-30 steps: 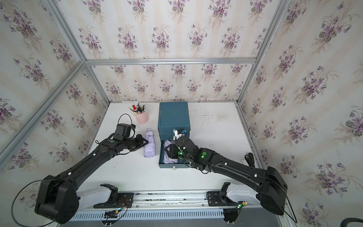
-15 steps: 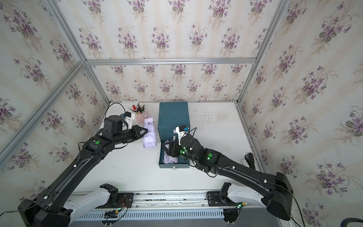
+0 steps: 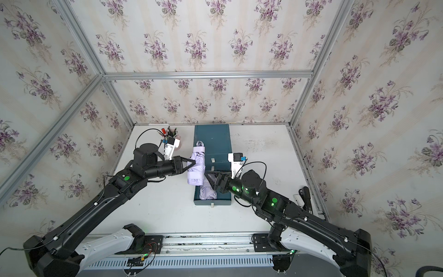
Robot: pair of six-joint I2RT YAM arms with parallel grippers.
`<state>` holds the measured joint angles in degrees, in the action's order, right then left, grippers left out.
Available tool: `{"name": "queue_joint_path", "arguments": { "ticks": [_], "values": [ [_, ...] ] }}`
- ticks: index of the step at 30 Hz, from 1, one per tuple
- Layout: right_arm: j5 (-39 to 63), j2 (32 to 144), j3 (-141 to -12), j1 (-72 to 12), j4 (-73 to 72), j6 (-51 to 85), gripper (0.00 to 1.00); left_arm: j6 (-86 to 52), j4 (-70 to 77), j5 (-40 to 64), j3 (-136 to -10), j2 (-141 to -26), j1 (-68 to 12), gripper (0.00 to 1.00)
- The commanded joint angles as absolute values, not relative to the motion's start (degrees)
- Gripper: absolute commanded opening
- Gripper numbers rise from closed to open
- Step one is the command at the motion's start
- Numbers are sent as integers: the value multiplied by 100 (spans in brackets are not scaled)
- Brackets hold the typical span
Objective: Place the umbrella in the drawer by color
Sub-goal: Pick up the umbrella from the center of the board.
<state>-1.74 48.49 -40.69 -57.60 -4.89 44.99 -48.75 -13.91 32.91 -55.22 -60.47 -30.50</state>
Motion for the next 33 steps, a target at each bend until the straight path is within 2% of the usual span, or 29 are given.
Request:
{"name": "queue_joint_path", "arguments": {
  "ticks": [1,6,9,16,19,22,27,31,32,33],
  "values": [
    [110,5001,-4090,-5736,-1019,4493,82,-5262,-358,3682,-5375,-6022,-3063,0],
    [574,5501,-4104,-5735,-1281,4614,79,-5368,-263,3588,-5336,-5924,-3073,0],
    [850,5681,-4098,-5756,-1574,4643,72,-5383,-265,3562,-5324,-5950,-3072,0],
    [865,5712,-4101,-5818,-1570,4583,67,-5316,-484,3251,-5300,-5865,-3076,0],
    [821,5779,-4090,-5896,-1483,4582,62,-5365,-412,3196,-5261,-5845,-3078,0],
    [663,5750,-4017,-5945,-1440,4617,53,-5371,-390,3188,-5247,-5862,-3081,0],
    [535,5630,-4056,-5944,-1323,4580,32,-5390,-325,3251,-5204,-5930,-3085,0],
    [527,5629,-4148,-5945,-1221,4597,11,-5357,-351,3287,-5180,-5972,-3093,0],
    [513,5613,-4164,-5947,-1177,4597,5,-5344,-352,3278,-5156,-5989,-3090,2],
    [453,5587,-4183,-5949,-1093,4603,0,-5291,-385,3260,-5150,-6002,-3102,10]
  ]
}}
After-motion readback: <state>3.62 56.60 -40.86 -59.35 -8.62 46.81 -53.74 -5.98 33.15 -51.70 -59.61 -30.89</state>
